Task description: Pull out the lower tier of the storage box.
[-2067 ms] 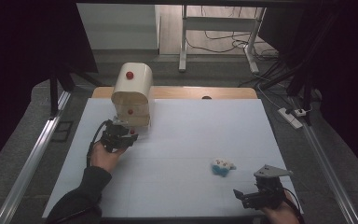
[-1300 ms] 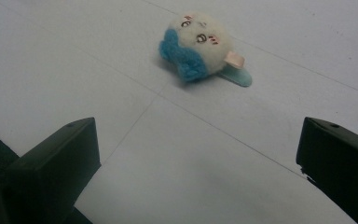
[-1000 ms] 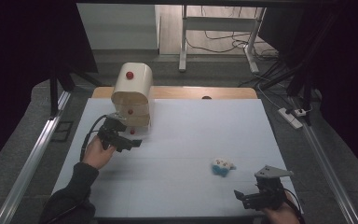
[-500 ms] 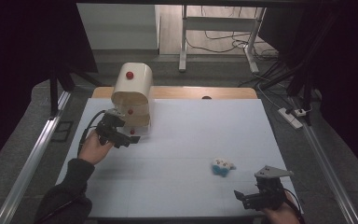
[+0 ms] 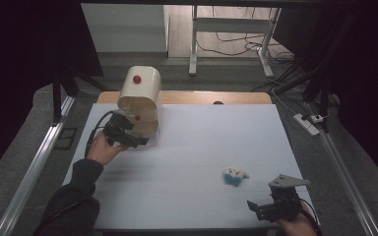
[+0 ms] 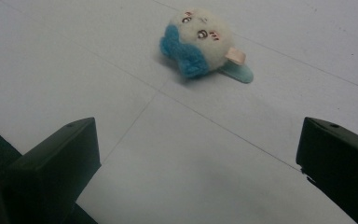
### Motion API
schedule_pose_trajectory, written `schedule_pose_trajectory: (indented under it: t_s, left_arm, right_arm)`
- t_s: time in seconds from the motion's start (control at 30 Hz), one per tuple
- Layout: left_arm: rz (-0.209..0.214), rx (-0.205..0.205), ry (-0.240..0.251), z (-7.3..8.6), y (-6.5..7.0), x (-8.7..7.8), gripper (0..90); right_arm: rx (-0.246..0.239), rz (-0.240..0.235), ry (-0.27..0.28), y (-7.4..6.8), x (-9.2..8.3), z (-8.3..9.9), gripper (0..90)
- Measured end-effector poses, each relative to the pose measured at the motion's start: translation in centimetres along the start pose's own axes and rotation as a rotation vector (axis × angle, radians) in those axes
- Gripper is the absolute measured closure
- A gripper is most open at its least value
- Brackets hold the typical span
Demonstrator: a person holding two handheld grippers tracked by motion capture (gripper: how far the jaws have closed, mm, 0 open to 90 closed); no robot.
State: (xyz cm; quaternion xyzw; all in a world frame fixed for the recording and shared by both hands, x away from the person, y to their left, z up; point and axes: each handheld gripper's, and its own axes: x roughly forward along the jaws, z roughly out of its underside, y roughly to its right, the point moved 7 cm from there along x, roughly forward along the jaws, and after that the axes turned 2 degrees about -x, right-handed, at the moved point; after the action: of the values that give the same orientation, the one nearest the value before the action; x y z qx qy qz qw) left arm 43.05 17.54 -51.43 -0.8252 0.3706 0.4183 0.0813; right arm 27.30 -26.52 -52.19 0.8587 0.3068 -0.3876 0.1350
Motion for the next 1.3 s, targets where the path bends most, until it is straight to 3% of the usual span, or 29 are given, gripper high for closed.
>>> schedule_pose_trajectory:
  t_s: [0.3, 0.57, 0.93, 1.07, 1.17, 1.3]
  left_arm:
    - [-0.064, 0.035, -0.063, 0.1, -0.7, 1.0, 28.6]
    - [-0.092, -0.005, -0.063, 0.2, -1.1, 0.8, 55.8]
    - [-0.065, 0.014, -0.074, 1.2, -0.5, 0.7, 60.2]
    - [-0.041, -0.001, -0.060, 1.8, -0.2, 0.6, 60.6]
    - [-0.019, -0.038, -0.034, 2.0, -0.3, 0.2, 68.4]
    - [-0.025, -0.033, -0.029, 2.4, -0.1, 0.2, 68.8]
  right_arm:
    - [0.001, -0.002, -0.002, 0.0, 0.0, 0.0, 0.0]
    - [0.001, -0.003, -0.003, 0.0, 0.0, 0.0, 0.0]
    - [0.002, -0.006, -0.003, 0.0, 0.0, 0.1, 0.0]
    - [0.003, -0.005, -0.002, 0.0, 0.0, 0.1, 0.0]
    - [0.005, -0.005, -0.002, 0.0, 0.0, 0.1, 0.0]
    - [0.002, -0.006, -0.006, 0.0, 0.0, 0.1, 0.0]
